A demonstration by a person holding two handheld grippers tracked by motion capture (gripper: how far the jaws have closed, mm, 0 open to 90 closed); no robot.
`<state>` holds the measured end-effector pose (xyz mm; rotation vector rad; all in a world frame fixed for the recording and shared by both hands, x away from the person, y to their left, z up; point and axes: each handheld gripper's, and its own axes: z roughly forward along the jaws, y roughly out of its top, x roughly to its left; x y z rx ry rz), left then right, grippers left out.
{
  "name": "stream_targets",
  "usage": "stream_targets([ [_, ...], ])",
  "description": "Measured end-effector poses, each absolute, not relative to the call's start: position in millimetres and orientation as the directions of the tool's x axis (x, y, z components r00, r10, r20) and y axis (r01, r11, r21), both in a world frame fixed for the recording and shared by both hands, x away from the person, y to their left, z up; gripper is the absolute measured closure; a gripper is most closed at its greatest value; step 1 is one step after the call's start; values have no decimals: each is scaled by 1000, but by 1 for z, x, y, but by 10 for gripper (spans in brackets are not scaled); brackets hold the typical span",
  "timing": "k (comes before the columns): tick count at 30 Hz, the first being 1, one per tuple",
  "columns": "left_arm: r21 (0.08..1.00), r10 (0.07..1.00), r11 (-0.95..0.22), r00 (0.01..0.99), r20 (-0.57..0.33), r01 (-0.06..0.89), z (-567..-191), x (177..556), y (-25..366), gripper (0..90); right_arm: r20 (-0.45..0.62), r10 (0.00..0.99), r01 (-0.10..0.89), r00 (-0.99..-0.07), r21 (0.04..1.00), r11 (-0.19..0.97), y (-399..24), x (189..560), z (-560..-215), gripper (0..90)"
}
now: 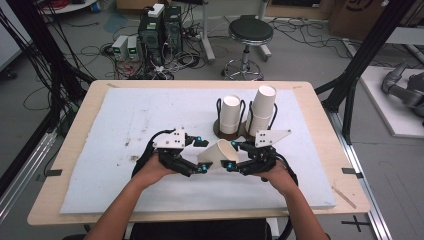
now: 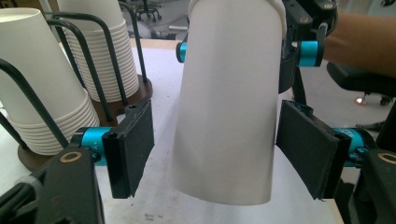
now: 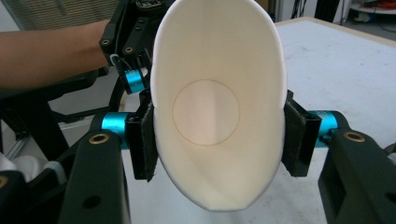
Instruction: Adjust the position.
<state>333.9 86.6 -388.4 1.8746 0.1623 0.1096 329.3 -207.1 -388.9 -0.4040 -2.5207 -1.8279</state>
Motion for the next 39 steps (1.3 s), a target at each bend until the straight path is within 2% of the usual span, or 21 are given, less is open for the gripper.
stream_targets([
  [4, 941, 131, -331, 991, -21, 64, -392, 335, 83, 282, 156, 190, 211, -969, 925, 315, -204, 330, -387, 419],
  [7, 938, 103, -341, 994, -29, 63, -395, 333, 80, 362, 156, 182, 208, -971, 924, 321, -202, 330, -387, 425],
  [10, 938, 93, -337, 994, -56, 84, -398, 334, 79, 375, 163, 175, 212, -971, 924, 318, -201, 330, -387, 430],
  [11, 939, 91, -333, 994, -60, 87, -398, 335, 79, 378, 170, 173, 218, -970, 925, 313, -201, 330, -387, 416],
  [15, 954, 118, -280, 990, -79, 109, -399, 336, 81, 374, 209, 221, 257, -953, 941, 218, -201, 330, -390, 226],
  [16, 960, 122, -253, 988, -90, 118, -399, 336, 82, 374, 218, 227, 264, -949, 944, 198, -201, 330, -390, 216],
  [21, 970, 125, -199, 985, -115, 139, -402, 337, 83, 374, 222, 232, 262, -947, 953, 154, -199, 329, -390, 220],
  [23, 972, 119, -188, 986, -120, 141, -404, 337, 82, 374, 215, 233, 253, -949, 955, 151, -199, 328, -390, 279],
  [31, 971, 112, -197, 987, -114, 134, -404, 336, 78, 374, 195, 220, 228, -956, 965, 133, -201, 328, -388, 389],
  [39, 961, 176, -248, 982, -75, 118, -405, 333, 79, 278, 146, 237, 194, -960, 962, 192, -201, 326, -383, 409],
])
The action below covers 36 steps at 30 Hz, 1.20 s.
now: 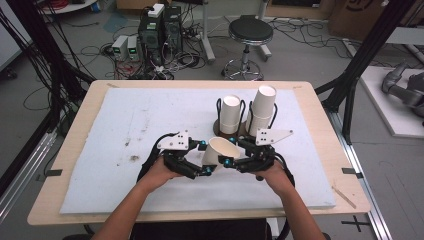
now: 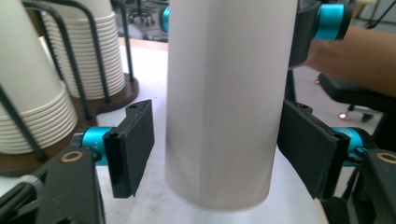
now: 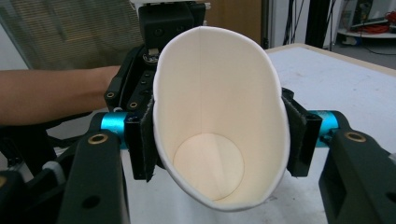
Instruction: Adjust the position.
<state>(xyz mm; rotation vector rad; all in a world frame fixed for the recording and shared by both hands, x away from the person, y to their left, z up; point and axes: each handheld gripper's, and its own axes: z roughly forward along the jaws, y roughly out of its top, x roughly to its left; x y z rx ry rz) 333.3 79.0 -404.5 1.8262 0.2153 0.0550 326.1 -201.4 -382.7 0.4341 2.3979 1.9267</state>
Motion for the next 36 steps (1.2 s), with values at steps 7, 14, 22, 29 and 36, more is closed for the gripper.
stream_targets([
  [7, 964, 200, -244, 978, -60, 109, -401, 333, 84, 273, 115, 262, 182, -958, 952, 248, -200, 326, -376, 408],
  [14, 963, 199, -245, 978, -64, 113, -402, 334, 83, 273, 110, 253, 181, -961, 945, 274, -192, 328, -372, 407],
  [22, 961, 174, -259, 983, -52, 96, -404, 333, 80, 313, 124, 241, 194, -963, 936, 292, -189, 330, -369, 407],
  [29, 965, 148, -241, 987, -66, 101, -405, 334, 79, 372, 134, 239, 201, -962, 937, 285, -188, 331, -369, 352],
  [36, 982, 156, -120, 980, -127, 146, -406, 336, 86, 371, 157, 274, 204, -949, 967, 151, -191, 329, -369, 213],
])
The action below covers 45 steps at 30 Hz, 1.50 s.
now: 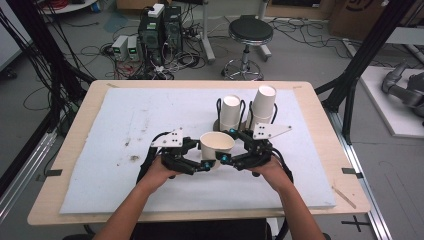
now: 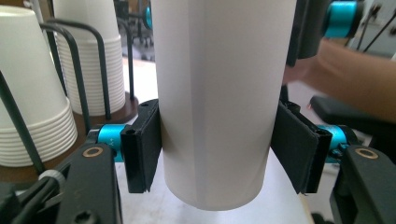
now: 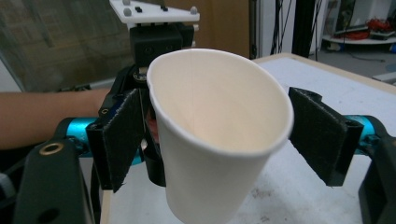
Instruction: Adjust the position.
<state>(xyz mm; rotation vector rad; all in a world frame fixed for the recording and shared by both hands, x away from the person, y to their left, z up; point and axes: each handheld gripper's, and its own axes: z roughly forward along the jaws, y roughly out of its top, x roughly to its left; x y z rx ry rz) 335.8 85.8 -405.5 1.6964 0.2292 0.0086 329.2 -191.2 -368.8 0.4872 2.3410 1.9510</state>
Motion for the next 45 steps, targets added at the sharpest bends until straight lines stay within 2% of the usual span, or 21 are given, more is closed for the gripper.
stream_targets([
  [9, 985, 140, -111, 984, -115, 131, -406, 334, 82, 370, 158, 265, 204, -951, 966, 157, -185, 329, -372, 226],
  [13, 985, 140, -104, 983, -120, 135, -406, 333, 81, 370, 163, 256, 207, -953, 966, 154, -183, 330, -374, 278],
  [15, 985, 140, -101, 982, -124, 139, -406, 334, 81, 370, 164, 245, 205, -956, 967, 152, -184, 329, -373, 352],
  [18, 984, 155, -108, 980, -123, 140, -406, 333, 81, 360, 156, 242, 196, -957, 970, 147, -184, 329, -373, 376],
  [20, 982, 176, -129, 978, -112, 136, -407, 332, 79, 340, 146, 252, 189, -957, 969, 157, -184, 329, -373, 379],
  [23, 977, 215, -152, 970, -116, 151, -409, 332, 81, 254, 113, 280, 167, -953, 970, 178, -186, 329, -371, 389],
  [37, 976, 424, -115, 898, -119, 183, -412, 331, 139, 205, 44, 375, 152, -926, 953, 263, -202, 333, -373, 399],
  [45, 976, 491, -108, 864, -112, 188, -414, 330, 167, 205, 31, 396, 150, -918, 950, 273, -203, 332, -376, 395],
])
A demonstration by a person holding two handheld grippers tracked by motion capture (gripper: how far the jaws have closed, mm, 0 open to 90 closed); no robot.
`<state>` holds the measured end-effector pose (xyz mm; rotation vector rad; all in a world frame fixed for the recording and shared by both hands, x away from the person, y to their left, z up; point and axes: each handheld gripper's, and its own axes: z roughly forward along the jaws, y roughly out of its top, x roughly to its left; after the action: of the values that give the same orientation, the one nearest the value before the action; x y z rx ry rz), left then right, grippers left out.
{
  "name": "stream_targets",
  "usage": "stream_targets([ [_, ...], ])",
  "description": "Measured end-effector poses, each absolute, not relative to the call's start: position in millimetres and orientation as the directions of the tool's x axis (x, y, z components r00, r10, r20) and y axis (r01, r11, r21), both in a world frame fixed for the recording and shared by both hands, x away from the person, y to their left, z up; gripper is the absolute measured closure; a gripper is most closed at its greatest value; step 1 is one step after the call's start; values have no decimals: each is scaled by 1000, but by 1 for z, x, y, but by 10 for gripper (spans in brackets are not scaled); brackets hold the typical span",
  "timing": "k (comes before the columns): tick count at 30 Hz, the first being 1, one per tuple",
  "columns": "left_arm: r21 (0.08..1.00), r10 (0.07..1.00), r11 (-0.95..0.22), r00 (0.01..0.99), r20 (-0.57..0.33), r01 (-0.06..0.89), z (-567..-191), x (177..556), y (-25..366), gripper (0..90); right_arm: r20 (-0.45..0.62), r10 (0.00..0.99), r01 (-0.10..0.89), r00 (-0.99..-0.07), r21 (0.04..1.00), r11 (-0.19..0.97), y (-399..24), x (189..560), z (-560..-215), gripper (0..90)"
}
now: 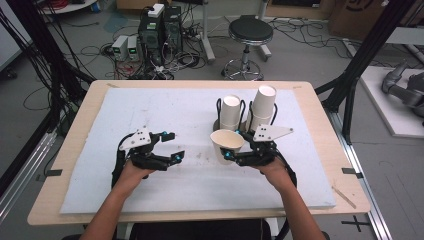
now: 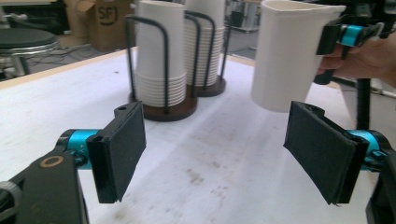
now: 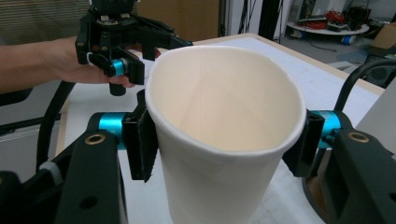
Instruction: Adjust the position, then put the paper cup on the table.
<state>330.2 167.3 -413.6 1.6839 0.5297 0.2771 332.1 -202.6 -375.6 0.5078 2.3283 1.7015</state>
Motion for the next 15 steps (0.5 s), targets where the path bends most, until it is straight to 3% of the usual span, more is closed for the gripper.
stream_targets([
  [15, 977, 561, -99, 822, -101, 187, -415, 328, 182, 205, 45, 429, 166, -902, 954, 249, -212, 329, -378, 395],
])
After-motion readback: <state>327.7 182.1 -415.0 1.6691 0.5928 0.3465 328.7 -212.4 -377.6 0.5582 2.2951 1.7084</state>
